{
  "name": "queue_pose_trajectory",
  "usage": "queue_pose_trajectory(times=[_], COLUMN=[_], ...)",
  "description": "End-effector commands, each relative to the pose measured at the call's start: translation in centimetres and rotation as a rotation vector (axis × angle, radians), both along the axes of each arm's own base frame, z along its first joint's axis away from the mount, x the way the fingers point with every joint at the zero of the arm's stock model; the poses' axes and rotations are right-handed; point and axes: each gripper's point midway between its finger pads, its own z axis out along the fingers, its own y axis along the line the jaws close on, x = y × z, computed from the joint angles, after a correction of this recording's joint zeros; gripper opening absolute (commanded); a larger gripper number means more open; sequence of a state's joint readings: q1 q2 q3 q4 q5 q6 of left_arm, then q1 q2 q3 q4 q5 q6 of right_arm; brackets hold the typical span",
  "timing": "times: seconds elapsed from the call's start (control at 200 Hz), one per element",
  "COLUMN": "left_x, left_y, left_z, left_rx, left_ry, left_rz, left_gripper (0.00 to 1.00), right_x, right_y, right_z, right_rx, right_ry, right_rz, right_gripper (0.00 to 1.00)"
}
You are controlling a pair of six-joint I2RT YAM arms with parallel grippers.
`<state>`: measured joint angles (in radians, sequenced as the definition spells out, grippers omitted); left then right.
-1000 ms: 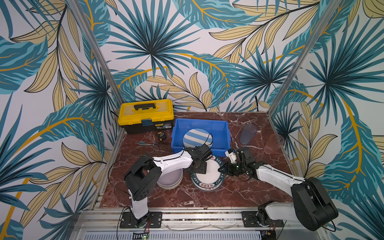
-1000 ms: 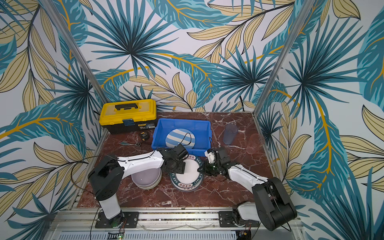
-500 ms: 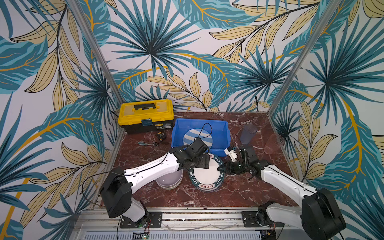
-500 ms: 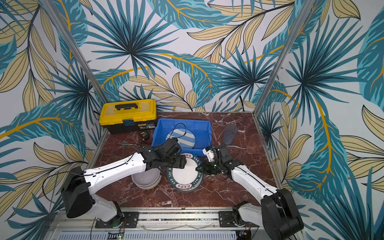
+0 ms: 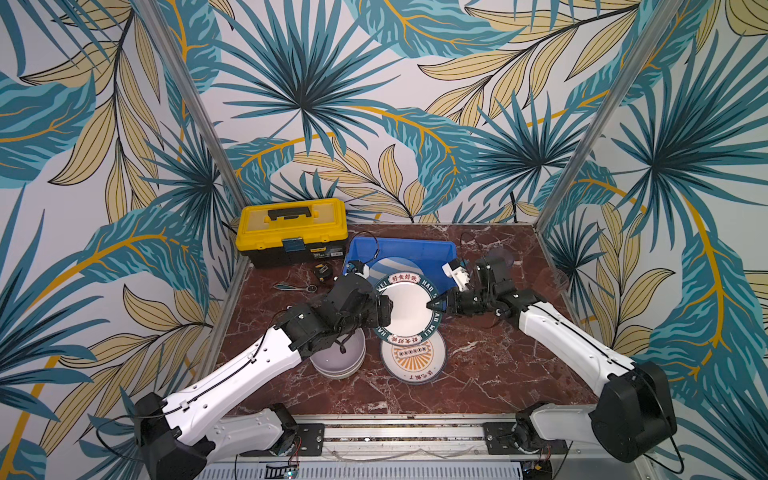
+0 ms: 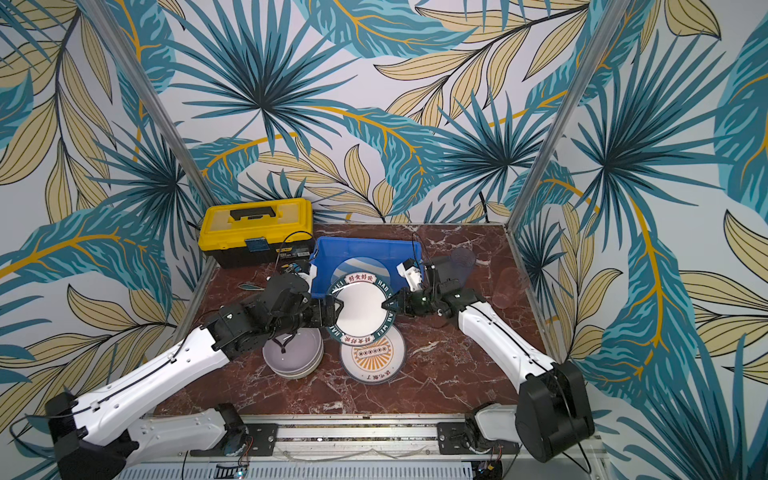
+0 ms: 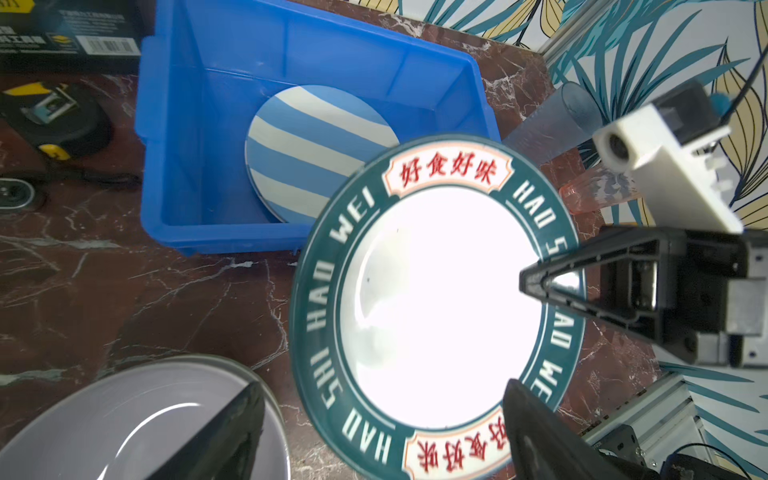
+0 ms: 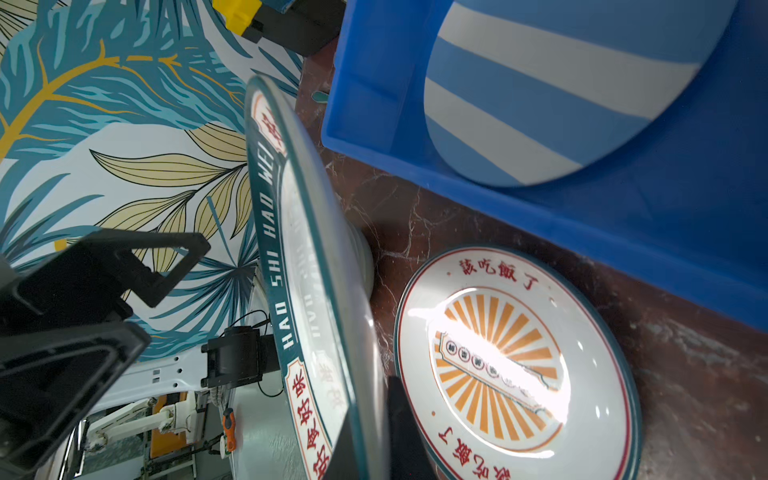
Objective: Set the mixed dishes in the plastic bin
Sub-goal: 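Lift the green-rimmed plate with the right gripper over the blue bin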
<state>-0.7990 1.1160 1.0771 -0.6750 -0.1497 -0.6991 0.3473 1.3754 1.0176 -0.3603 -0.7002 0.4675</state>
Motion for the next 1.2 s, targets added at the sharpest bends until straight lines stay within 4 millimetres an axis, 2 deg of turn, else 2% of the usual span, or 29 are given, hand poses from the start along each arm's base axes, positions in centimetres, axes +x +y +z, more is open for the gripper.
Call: queue_pose_trajectory(times=[0.0, 0.145, 0.3, 0.441, 0.611, 0.881, 1.192], left_x=[-0.4, -0.8, -1.0, -1.2, -1.4, -1.7, -1.5], left_y=[1.1, 1.6, 2.2, 2.4, 2.9, 3.2, 3.1], left_z=[-0.3, -0.3, -0.1, 0.0, 0.3, -0.3, -0.6], left_rx=[0.021, 0.013, 0.009, 0.011, 0.011, 0.022, 0.036], left_ry=[-0.013, -0.013, -0.027, -0.038, -0.053, -0.043, -0.038], left_rz=[0.007, 0.013, 0.031, 0.021, 0.026, 0.025, 0.027], left_gripper=[0.90, 0.90, 0.90, 0.90, 0.90, 0.90, 0.90], right_x=[2.9, 7.2, 11.7, 15.2, 18.1, 19.6, 18.9], right_y=[0.5, 1.4, 2.2, 2.5, 2.4, 2.1, 2.0], right_z=[1.7, 2.6, 2.7, 1.2, -1.2, -5.4, -9.3], right_rx=[-0.008, -0.019, -0.018, -0.054, -0.079, -0.107, -0.107], right_ry=[-0.042, -0.065, -0.075, -0.065, -0.056, 0.009, 0.081], right_rz=[-0.009, -0.050, -0.095, -0.143, -0.188, -0.196, -0.187], right_gripper=[0.00, 0.00, 0.00, 0.00, 0.00, 0.00, 0.00])
